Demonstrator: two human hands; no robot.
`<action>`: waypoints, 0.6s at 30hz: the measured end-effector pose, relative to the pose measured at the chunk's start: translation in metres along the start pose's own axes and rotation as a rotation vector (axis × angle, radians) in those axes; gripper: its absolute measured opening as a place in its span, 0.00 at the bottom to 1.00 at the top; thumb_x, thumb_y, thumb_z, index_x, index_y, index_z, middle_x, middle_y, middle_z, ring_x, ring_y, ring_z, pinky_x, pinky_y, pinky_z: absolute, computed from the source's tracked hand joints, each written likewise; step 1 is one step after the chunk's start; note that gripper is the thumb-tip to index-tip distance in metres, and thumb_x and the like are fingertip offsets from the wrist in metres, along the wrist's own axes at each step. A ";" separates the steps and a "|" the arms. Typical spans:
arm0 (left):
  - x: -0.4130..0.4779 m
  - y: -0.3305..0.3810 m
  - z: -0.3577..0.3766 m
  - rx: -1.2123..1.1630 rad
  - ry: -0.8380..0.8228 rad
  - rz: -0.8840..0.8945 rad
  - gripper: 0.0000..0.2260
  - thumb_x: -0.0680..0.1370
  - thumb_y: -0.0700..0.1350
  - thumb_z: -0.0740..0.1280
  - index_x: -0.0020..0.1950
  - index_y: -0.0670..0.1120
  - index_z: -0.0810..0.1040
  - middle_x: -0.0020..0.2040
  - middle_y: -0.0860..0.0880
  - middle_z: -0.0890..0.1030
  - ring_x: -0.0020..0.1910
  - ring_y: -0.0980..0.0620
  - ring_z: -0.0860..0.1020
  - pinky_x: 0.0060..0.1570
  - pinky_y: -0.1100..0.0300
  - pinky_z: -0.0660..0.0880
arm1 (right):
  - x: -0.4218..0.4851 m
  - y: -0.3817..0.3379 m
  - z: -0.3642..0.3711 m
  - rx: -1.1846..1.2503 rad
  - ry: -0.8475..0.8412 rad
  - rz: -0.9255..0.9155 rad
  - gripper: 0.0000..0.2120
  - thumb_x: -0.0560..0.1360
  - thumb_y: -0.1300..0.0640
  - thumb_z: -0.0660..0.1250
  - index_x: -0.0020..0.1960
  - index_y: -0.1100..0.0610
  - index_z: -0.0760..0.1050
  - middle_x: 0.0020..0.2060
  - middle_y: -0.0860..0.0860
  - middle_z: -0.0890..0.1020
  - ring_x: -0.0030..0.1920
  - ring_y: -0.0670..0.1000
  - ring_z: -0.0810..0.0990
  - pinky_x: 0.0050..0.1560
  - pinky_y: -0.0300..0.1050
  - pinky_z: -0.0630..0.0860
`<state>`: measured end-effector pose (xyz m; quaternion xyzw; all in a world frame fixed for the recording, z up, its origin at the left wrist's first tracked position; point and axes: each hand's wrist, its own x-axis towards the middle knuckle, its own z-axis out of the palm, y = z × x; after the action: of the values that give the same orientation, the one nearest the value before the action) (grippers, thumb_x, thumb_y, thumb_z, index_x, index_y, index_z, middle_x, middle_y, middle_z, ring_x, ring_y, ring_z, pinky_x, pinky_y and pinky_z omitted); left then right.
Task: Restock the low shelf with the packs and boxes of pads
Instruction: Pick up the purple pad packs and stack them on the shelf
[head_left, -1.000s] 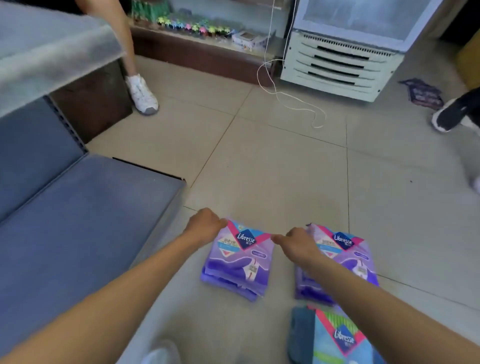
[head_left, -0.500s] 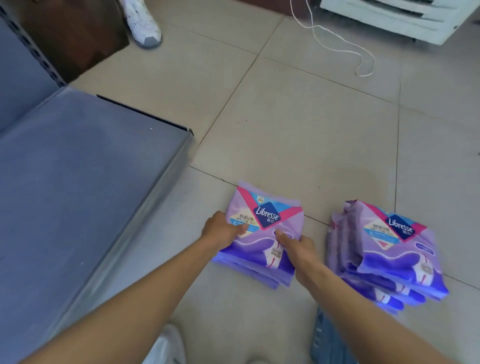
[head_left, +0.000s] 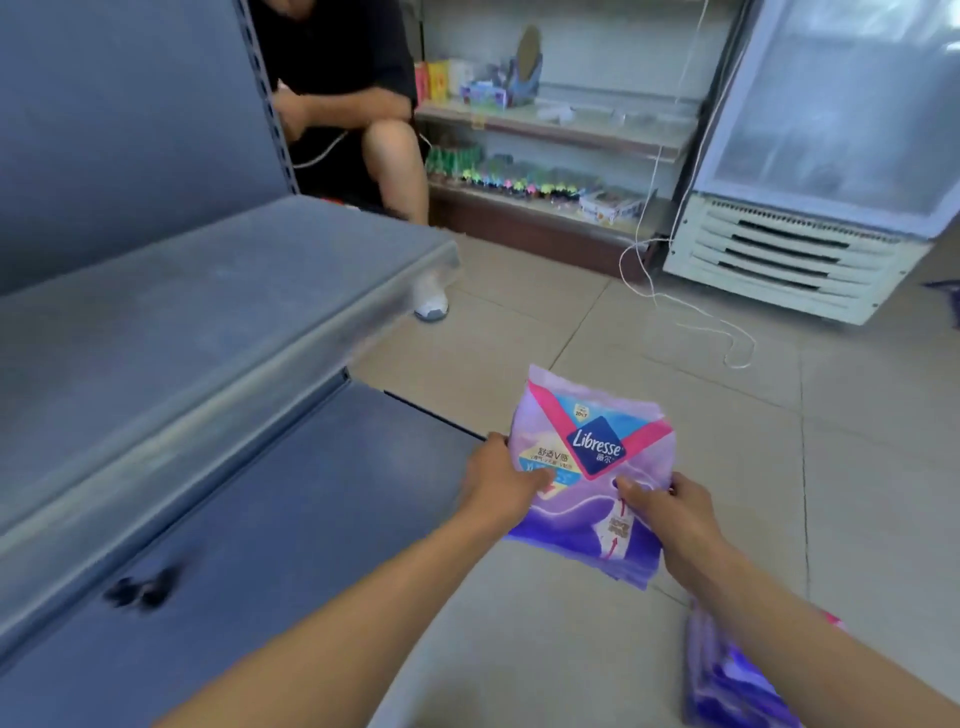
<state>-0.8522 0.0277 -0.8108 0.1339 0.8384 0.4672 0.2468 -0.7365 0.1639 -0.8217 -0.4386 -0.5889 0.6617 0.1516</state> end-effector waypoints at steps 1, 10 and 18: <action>-0.013 0.018 -0.018 0.008 0.042 0.032 0.19 0.71 0.47 0.74 0.56 0.43 0.74 0.55 0.49 0.81 0.51 0.49 0.80 0.44 0.59 0.75 | -0.013 -0.023 0.003 0.011 -0.026 -0.047 0.14 0.72 0.62 0.72 0.56 0.63 0.74 0.46 0.58 0.84 0.40 0.57 0.83 0.34 0.45 0.79; -0.092 0.106 -0.162 -0.055 0.410 0.213 0.16 0.72 0.52 0.72 0.53 0.49 0.70 0.55 0.52 0.80 0.52 0.53 0.80 0.48 0.57 0.79 | -0.094 -0.178 0.073 0.032 -0.257 -0.344 0.10 0.72 0.65 0.71 0.52 0.61 0.76 0.44 0.58 0.84 0.39 0.57 0.84 0.37 0.47 0.80; -0.123 0.091 -0.257 -0.160 0.840 0.192 0.14 0.74 0.49 0.70 0.55 0.47 0.70 0.54 0.52 0.76 0.51 0.52 0.78 0.51 0.55 0.76 | -0.115 -0.239 0.204 -0.037 -0.580 -0.439 0.16 0.70 0.62 0.74 0.56 0.57 0.77 0.47 0.55 0.86 0.44 0.59 0.85 0.51 0.62 0.80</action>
<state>-0.8882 -0.1645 -0.5844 -0.0097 0.8110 0.5652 -0.1503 -0.9012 0.0117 -0.5733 -0.0986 -0.6995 0.6994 0.1086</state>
